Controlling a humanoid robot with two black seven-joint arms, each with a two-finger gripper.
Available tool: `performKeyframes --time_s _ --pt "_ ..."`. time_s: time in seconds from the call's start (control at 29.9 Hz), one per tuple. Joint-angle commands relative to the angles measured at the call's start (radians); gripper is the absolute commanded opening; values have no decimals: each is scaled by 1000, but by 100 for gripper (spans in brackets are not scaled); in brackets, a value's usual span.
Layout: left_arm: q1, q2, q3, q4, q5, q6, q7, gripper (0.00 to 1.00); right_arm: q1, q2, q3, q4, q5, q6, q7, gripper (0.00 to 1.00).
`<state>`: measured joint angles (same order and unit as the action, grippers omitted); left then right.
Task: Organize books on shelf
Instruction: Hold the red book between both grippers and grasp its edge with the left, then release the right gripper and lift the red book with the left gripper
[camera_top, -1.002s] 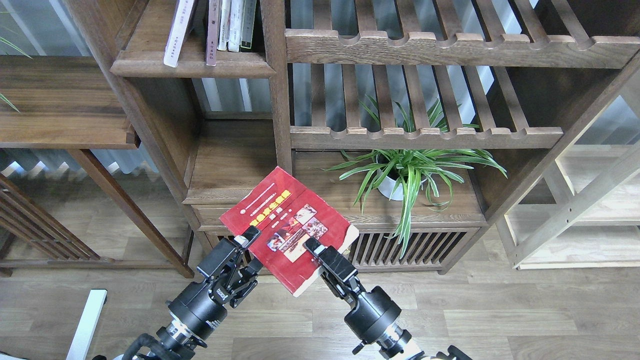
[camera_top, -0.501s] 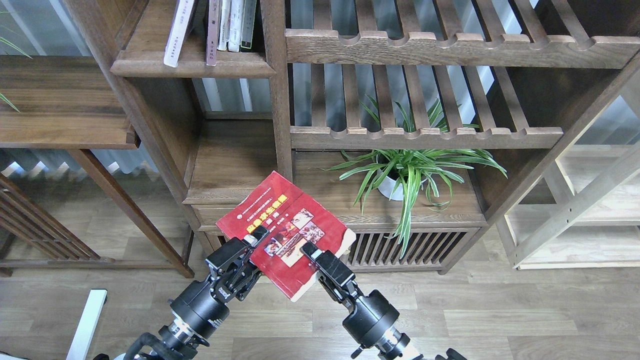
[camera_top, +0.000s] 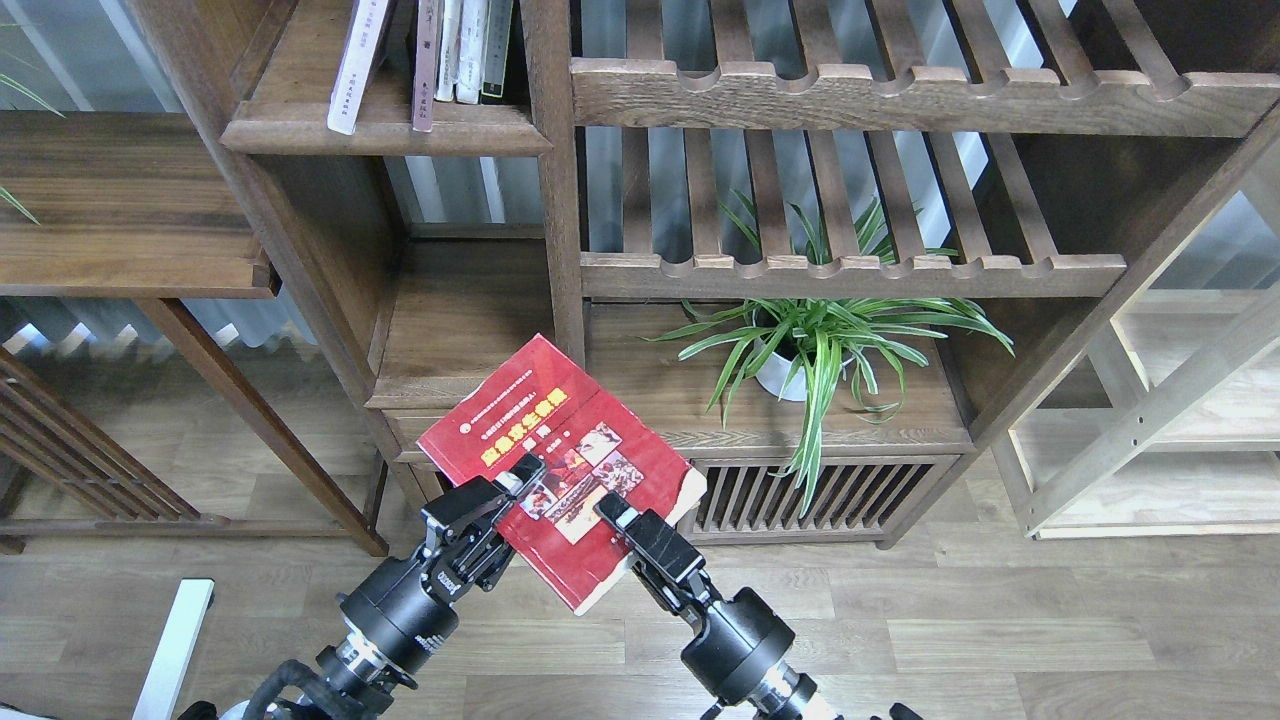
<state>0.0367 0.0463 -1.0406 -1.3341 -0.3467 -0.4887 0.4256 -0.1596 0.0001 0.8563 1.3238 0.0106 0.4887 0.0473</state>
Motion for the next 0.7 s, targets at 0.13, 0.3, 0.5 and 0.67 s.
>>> performKeyframes --time_s 0.13,0.3,0.5,0.67 --pt "0 29 4 1 6 0 4 5 -1 0 0 0 0 0 -1 5" --pt "0 29 4 0 11 0 4 1 -3 0 0 -2 -1 0 -1 6" --pt "2 35 -4 -5 44 0 1 0 -3 0 3 -6 -15 0 -7 30" --pt "6 40 -21 -7 55 0 -2 0 2 0 3 -9 -23 0 -9 66"
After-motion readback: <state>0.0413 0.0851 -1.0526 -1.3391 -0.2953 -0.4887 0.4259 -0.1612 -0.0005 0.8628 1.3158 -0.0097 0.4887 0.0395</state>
